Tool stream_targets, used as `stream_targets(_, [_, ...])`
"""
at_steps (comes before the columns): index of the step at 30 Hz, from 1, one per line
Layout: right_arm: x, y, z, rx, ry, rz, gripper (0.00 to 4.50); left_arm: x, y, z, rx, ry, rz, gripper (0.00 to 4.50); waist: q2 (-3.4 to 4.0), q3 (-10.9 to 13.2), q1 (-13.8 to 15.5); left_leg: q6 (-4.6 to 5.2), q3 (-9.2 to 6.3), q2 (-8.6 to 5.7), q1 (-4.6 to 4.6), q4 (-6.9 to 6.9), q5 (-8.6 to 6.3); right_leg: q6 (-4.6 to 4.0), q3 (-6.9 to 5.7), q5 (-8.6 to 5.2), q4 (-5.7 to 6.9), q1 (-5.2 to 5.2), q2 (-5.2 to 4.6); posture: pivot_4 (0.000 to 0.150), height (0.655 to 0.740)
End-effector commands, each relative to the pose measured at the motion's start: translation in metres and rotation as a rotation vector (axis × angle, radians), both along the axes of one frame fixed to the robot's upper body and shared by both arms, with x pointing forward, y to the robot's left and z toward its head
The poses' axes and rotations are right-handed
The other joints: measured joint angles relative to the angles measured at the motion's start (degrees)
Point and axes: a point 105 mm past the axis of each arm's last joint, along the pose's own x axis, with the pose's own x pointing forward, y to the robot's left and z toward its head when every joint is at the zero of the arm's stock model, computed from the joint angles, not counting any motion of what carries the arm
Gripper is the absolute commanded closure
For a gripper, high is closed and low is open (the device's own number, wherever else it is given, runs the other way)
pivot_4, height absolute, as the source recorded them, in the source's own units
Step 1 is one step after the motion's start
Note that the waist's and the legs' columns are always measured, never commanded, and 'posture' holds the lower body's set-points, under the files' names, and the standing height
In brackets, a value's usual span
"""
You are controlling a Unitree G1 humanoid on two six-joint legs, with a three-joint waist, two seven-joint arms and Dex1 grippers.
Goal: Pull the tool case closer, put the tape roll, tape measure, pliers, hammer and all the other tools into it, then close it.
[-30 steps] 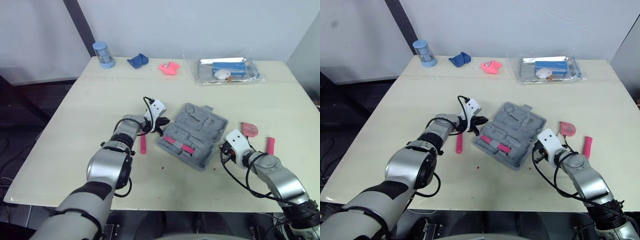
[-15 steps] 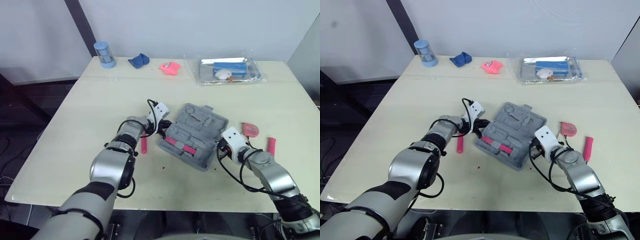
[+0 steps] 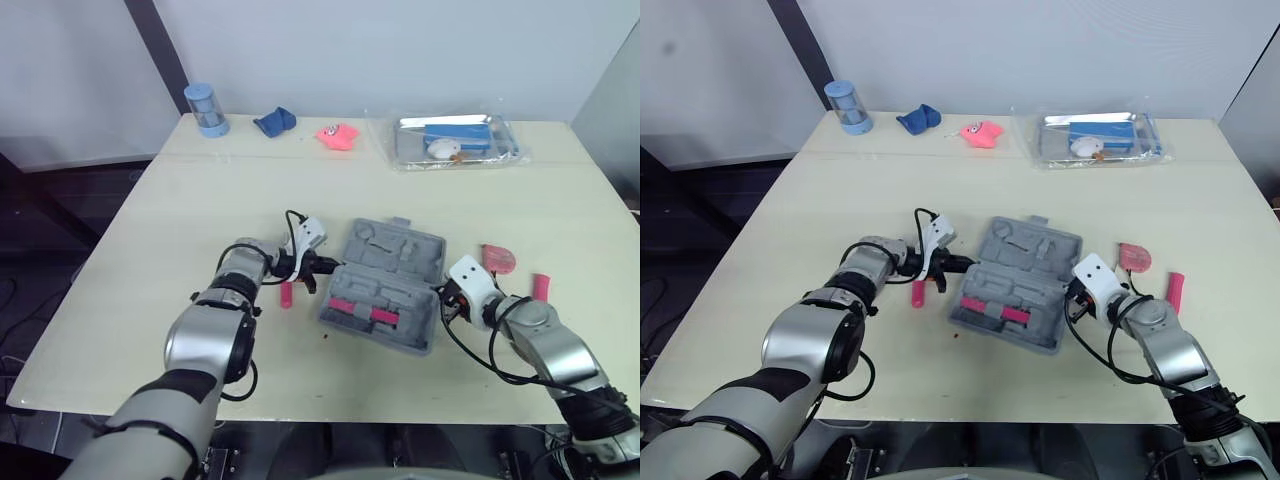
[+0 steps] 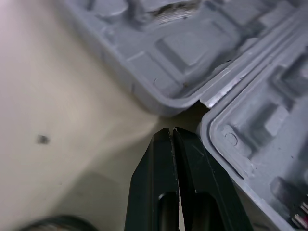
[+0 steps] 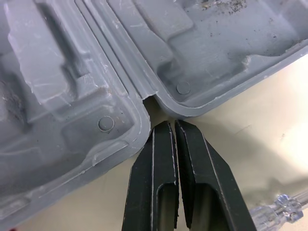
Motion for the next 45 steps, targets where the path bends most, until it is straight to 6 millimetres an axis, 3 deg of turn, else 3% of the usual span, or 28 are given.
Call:
stream_targets(1, [0.0, 0.011, 0.015, 0.047, -0.047, 0.068, 4.33, -0.009, -0.007, -0.001, -0.017, 0.017, -0.089, 4.34, 0.0, 0.0, 0.01, 0.0, -0.01, 0.0, 0.0, 0.0, 0.0, 0.0, 0.0, 0.0, 0.0, 0.0, 0.0, 0.15, 0.74])
stream_targets(14, [-0.018, 0.006, 0.019, 0.077, -0.009, 0.149, 4.33, -0.043, 0.006, -0.019, 0.075, 0.099, -0.307, 4.34, 0.02, -0.01, 0.03, 0.01, -0.01, 0.07, 0.02, 0.0, 0.0, 0.0, 0.02, 0.0, 0.01, 0.02, -0.01, 0.15, 0.74])
stream_targets(23, [-0.027, 0.0, 0.016, 0.074, 0.029, 0.169, 4.33, -0.071, 0.013, -0.032, 0.141, 0.128, -0.264, 4.34, 0.15, -0.09, -0.09, 0.06, -0.05, 0.15, 0.19, -0.02, -0.03, 0.0, 0.19, 0.0, 0.01, 0.15, -0.22, 0.15, 0.74])
stream_targets(30, [-0.042, 0.006, 0.009, 0.083, 0.079, 0.212, 4.33, -0.094, 0.017, -0.033, 0.184, 0.123, -0.22, 4.34, 0.21, -0.12, 0.03, 0.25, -0.32, 0.16, 0.4, -0.03, -0.14, -0.01, 0.26, 0.0, -0.01, 0.43, -0.2, 0.15, 0.74])
stream_targets(45, [-0.053, 0.006, 0.004, 0.088, 0.115, 0.206, 4.33, -0.106, 0.01, -0.036, 0.171, 0.12, -0.24, 4.34, 0.22, -0.13, 0.34, 0.27, -0.34, 0.13, 0.4, -0.03, -0.15, -0.01, 0.22, 0.0, -0.05, 0.46, -0.21, 0.15, 0.74])
